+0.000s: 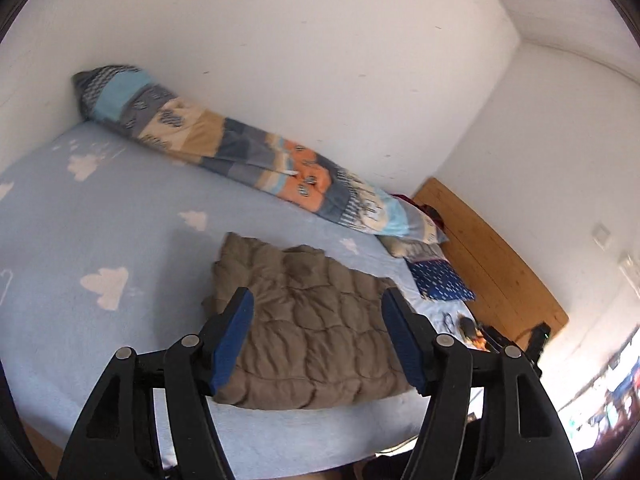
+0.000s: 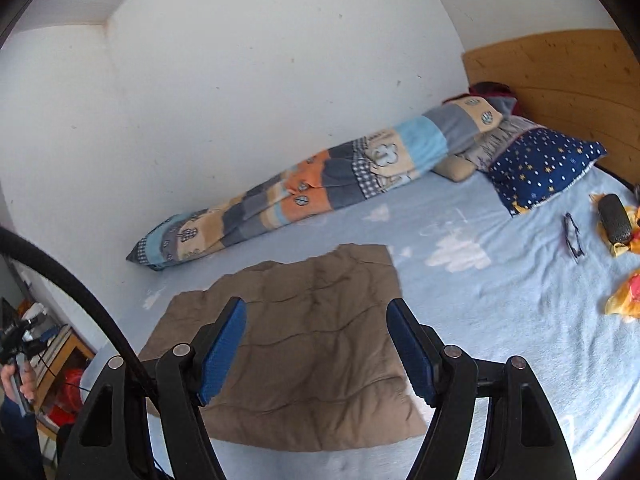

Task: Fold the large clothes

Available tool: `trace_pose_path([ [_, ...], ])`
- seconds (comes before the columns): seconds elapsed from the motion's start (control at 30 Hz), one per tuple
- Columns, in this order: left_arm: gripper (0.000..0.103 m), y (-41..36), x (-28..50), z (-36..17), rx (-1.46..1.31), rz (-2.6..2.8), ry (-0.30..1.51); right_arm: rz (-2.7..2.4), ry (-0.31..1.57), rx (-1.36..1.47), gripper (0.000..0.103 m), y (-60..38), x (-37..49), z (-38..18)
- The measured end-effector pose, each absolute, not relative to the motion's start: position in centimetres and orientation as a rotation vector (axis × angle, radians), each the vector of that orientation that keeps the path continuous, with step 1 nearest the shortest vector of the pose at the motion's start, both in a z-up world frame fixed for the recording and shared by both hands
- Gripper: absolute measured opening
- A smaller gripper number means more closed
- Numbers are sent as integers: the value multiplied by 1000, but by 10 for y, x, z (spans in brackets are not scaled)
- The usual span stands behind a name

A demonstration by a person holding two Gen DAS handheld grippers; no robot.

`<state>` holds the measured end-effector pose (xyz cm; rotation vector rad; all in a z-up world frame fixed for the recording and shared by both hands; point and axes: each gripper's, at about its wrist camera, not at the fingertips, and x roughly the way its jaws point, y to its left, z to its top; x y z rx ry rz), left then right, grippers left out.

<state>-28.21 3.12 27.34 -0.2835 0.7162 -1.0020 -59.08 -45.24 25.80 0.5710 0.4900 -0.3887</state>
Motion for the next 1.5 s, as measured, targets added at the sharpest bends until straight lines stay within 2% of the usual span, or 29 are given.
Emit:
trace_pose_path([
  [0.17,68,-20,-314,261,-165,-1047,744,-334,513,535,78,-423,-579,262],
  [0.4,68,-115,-330,173,-45,-959,913,-313,664,503,78,-398,-542,230],
  [0.63,68,-164,-326,108,184,-707,895,-370,835,494,78,-389,-505,181],
  [0.83,81,-179,-316,87,280,-630,857,-440,991,488,79,-385,-472,134],
  [0.93,85,-182,-310,80,279,-619,862,-459,1048,487,88,-385,-462,112],
  [1.17,87,-190,-302,71,268,-595,863,-465,1089,459,95,-392,-448,92],
  [1.5,87,-192,-307,76,287,-586,829,-462,1063,439,96,-386,-449,94],
])
